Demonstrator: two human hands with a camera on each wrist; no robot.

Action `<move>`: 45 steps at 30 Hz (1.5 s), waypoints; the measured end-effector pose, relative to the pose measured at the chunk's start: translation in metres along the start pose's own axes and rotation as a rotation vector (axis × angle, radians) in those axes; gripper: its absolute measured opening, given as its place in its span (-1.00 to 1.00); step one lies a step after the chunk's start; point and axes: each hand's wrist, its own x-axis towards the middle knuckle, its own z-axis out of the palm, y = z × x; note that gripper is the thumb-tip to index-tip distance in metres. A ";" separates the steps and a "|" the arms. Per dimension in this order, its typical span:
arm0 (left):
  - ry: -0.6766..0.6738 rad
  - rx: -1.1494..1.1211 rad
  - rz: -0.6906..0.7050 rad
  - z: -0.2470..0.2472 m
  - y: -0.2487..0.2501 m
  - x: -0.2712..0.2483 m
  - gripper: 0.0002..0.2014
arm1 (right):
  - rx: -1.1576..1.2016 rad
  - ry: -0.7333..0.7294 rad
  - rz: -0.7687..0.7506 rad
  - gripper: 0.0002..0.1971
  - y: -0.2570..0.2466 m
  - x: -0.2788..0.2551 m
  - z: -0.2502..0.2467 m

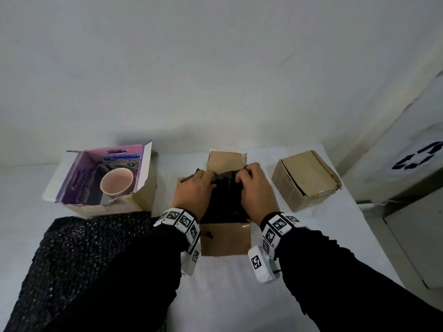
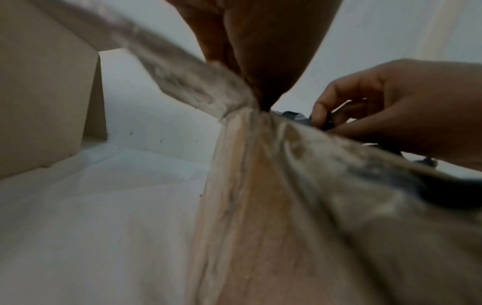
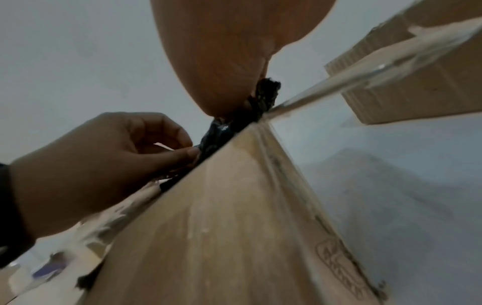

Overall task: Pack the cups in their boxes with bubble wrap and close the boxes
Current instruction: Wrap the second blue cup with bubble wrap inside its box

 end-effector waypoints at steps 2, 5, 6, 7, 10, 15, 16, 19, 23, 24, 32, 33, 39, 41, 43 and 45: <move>-0.011 0.013 0.045 0.005 0.001 0.000 -0.83 | -0.026 -0.094 -0.036 -0.81 -0.004 0.001 0.004; -0.048 0.169 0.159 0.013 0.000 -0.002 -0.70 | -0.109 -0.173 -0.097 -0.76 -0.007 0.003 0.006; -0.049 0.237 0.188 0.015 0.001 -0.003 -0.68 | -0.175 -0.211 -0.122 -0.74 -0.007 0.002 0.009; -0.049 0.287 0.198 0.017 0.001 -0.003 -0.68 | -0.242 -0.245 -0.144 -0.73 -0.006 0.002 0.010; -0.097 0.376 0.216 0.022 0.001 -0.004 -0.72 | -0.336 -0.337 -0.162 -0.74 -0.010 0.000 0.015; -0.203 0.396 0.212 0.027 0.001 -0.001 -0.75 | -0.431 -0.383 -0.160 -0.78 -0.015 0.008 0.018; -0.202 0.387 0.209 0.027 0.001 -0.001 -0.75 | -0.441 -0.387 -0.166 -0.75 -0.013 0.009 0.018; -0.096 0.372 0.185 0.025 -0.001 -0.007 -0.80 | -0.460 -0.378 -0.215 -0.75 -0.011 0.008 0.016; 0.012 0.321 0.158 0.026 -0.006 -0.011 -0.73 | -0.422 -0.222 -0.278 -0.82 -0.009 0.004 0.015; 0.012 0.314 0.162 0.026 -0.005 -0.010 -0.73 | -0.395 -0.235 -0.281 -0.81 -0.009 0.004 0.016; -0.062 0.502 0.296 0.018 0.002 -0.012 -0.72 | -0.469 -0.344 -0.294 -0.80 -0.008 0.009 0.020; -0.081 0.536 0.305 0.017 0.003 -0.011 -0.71 | -0.490 -0.368 -0.291 -0.80 -0.008 0.011 0.019; -0.266 0.531 0.273 0.024 -0.001 -0.003 -0.72 | -0.418 -0.442 -0.294 -0.79 -0.005 0.014 0.015; -0.270 0.551 0.293 0.021 0.001 0.001 -0.75 | -0.376 -0.332 -0.278 -0.75 -0.003 0.007 0.010; -0.264 0.529 0.295 0.019 0.003 0.000 -0.77 | -0.337 -0.213 -0.273 -0.77 0.002 -0.001 0.007; -0.230 0.457 0.263 0.022 0.002 -0.002 -0.81 | -0.326 -0.159 -0.294 -0.80 0.007 -0.008 0.006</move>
